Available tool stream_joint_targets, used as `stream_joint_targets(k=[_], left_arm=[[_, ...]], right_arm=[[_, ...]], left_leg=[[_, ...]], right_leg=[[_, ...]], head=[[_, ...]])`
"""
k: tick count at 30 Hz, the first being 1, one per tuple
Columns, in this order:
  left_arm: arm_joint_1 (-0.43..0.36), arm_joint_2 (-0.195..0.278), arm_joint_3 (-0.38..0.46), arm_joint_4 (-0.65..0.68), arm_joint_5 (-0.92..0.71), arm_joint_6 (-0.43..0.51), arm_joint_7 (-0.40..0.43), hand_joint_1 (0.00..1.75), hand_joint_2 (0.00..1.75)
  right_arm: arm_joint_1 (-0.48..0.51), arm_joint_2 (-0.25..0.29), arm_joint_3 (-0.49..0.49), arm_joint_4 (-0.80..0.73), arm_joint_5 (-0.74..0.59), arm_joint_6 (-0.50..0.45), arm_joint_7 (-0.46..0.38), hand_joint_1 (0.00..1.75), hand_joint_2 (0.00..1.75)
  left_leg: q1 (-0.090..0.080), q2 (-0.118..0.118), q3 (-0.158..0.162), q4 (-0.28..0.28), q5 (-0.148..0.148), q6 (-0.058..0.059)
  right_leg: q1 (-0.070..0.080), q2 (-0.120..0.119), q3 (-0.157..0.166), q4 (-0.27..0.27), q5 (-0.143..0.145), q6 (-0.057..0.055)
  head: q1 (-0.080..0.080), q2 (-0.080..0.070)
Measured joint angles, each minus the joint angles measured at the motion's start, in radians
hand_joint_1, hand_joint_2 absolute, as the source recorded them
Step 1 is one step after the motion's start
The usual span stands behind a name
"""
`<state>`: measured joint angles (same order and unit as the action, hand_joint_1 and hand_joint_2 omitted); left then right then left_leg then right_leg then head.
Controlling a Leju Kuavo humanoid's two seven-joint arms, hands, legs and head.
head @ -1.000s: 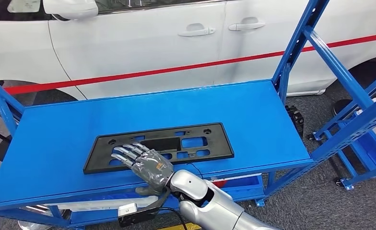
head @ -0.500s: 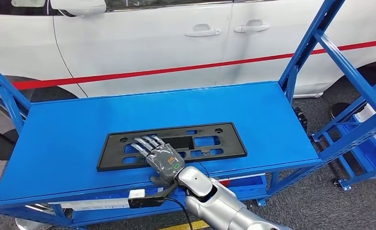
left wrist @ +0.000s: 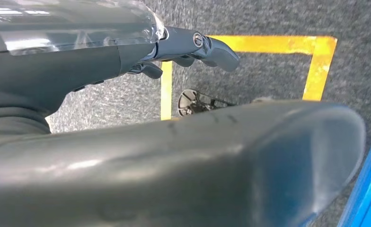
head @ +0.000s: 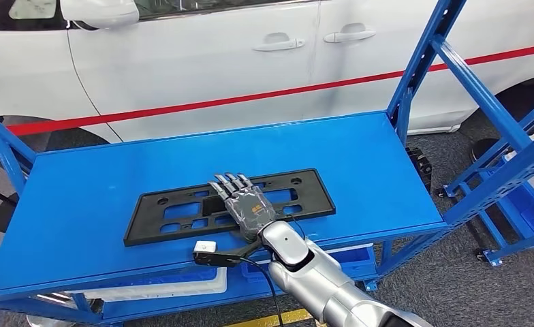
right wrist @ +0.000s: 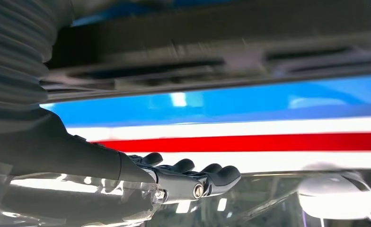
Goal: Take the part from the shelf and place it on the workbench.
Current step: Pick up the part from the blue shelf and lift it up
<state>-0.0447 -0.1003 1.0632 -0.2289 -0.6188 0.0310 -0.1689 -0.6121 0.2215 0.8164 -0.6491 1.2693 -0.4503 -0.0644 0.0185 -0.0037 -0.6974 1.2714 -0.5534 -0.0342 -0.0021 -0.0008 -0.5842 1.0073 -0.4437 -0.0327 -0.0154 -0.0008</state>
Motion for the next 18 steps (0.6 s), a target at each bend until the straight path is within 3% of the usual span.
stream_joint_targets(k=[1,3,5,7,9,11,13,14,15,17,18], left_arm=[[0.000,0.002,0.002,0.000,-0.001,0.000,-0.001,0.00,0.00],[-0.001,0.004,0.005,0.000,-0.002,0.000,-0.002,0.00,0.00],[-0.003,0.005,0.009,0.000,-0.003,0.000,-0.004,0.00,0.00],[-0.003,0.005,0.012,0.000,-0.003,-0.003,-0.011,0.00,0.00],[-0.002,0.005,0.015,0.000,-0.004,-0.009,-0.026,0.00,0.00],[-0.003,0.005,0.016,0.000,-0.007,-0.014,-0.044,0.00,0.00],[-0.003,0.006,0.018,0.000,-0.010,-0.018,-0.061,0.00,0.00],[-0.003,0.006,0.019,0.000,-0.011,-0.020,-0.069,0.00,0.44],[-0.002,0.006,0.020,0.000,-0.012,-0.021,-0.076,0.00,0.87],[-0.002,0.006,0.022,0.000,-0.014,-0.023,-0.086,0.00,1.75],[-0.002,0.006,0.023,0.000,-0.015,-0.023,-0.092,0.00,1.31]], right_arm=[[0.000,0.000,-0.003,0.007,0.026,-0.008,0.019,1.72,1.75],[-0.003,-0.001,-0.007,0.020,0.060,-0.026,0.043,1.75,1.75],[-0.005,-0.004,-0.012,0.032,0.071,-0.036,0.050,1.74,1.75],[-0.005,-0.006,-0.020,0.043,0.076,-0.040,0.049,1.74,1.75],[-0.005,-0.007,-0.029,0.051,0.083,-0.042,0.043,1.75,1.75],[-0.005,-0.007,-0.039,0.057,0.088,-0.045,0.038,1.75,1.75],[-0.002,-0.008,-0.048,0.064,0.090,-0.048,0.035,1.75,1.75],[0.000,-0.008,-0.052,0.067,0.091,-0.049,0.035,1.75,1.75],[0.001,-0.009,-0.055,0.070,0.092,-0.050,0.033,1.75,1.75],[0.000,-0.009,-0.062,0.073,0.094,-0.052,0.030,1.75,1.75],[-0.001,-0.009,-0.065,0.074,0.095,-0.052,0.027,1.75,1.75]], left_leg=[[0.002,0.000,0.023,-0.049,0.033,-0.002],[0.004,0.000,0.085,-0.181,0.089,-0.001],[0.001,-0.002,0.113,-0.243,0.102,0.010],[-0.002,-0.002,0.112,-0.246,0.103,0.025],[0.000,-0.001,0.114,-0.253,0.109,0.038],[0.002,0.000,0.116,-0.258,0.112,0.048],[0.001,0.000,0.115,-0.258,0.111,0.051],[0.001,0.000,0.115,-0.257,0.111,0.052],[0.001,0.000,0.116,-0.257,0.110,0.052],[0.001,-0.002,0.120,-0.256,0.109,0.049],[-0.001,-0.003,0.121,-0.255,0.107,0.047]], right_leg=[[-0.001,0.001,0.001,0.003,-0.002,0.002],[-0.001,0.003,-0.001,0.013,-0.009,0.011],[0.001,0.004,-0.006,0.020,-0.013,0.021],[0.002,0.005,-0.008,0.019,-0.011,0.030],[-0.002,0.005,-0.016,0.039,-0.027,0.040],[-0.004,0.004,-0.057,0.128,-0.078,0.047],[-0.005,0.004,-0.121,0.256,-0.131,0.051],[-0.006,0.004,-0.142,0.294,-0.137,0.052],[-0.006,0.004,-0.144,0.295,-0.123,0.051],[-0.005,0.004,-0.095,0.190,-0.055,0.045],[-0.003,0.004,-0.061,0.120,-0.026,0.040]], head=[[0.000,0.000],[0.000,0.000],[0.000,0.000],[0.000,0.000],[0.000,0.000],[0.001,0.000],[0.001,0.000],[0.001,0.000],[0.001,0.000],[0.002,0.000],[0.001,0.000]])
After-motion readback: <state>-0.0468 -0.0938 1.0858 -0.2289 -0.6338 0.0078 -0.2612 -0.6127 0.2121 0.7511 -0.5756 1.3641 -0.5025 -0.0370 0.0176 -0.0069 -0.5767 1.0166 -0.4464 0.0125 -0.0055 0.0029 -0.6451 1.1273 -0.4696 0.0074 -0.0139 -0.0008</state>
